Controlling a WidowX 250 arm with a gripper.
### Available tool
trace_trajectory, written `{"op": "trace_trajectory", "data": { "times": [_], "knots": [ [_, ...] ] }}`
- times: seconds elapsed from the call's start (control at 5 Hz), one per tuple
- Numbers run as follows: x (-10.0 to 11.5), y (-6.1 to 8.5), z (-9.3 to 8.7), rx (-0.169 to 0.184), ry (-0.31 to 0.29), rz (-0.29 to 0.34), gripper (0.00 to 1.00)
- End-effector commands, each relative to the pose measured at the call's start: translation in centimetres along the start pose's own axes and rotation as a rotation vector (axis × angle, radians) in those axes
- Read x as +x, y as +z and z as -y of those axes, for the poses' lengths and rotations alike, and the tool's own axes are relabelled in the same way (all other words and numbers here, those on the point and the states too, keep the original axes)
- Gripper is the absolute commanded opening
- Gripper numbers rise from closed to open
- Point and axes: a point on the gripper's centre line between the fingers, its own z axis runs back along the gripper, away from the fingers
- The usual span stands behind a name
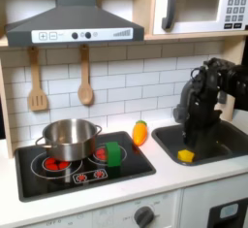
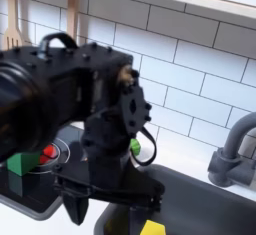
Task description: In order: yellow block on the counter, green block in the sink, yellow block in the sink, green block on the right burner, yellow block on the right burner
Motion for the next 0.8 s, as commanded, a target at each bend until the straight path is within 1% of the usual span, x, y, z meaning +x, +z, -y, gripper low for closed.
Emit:
{"op": "trace_trajectory", "data": {
  "times": [0.0,0.4,0.6],
  "knots": [
    [1.3,-0.9,-0.1,0.006,0.022,-0.023,1.00],
    [1.6,-2.3,0.3,-0.001,0.011,-0.033,1.00],
    [2.2,-2.7,1.1,-0.008,0.005,-0.028,1.00]
  ]
}}
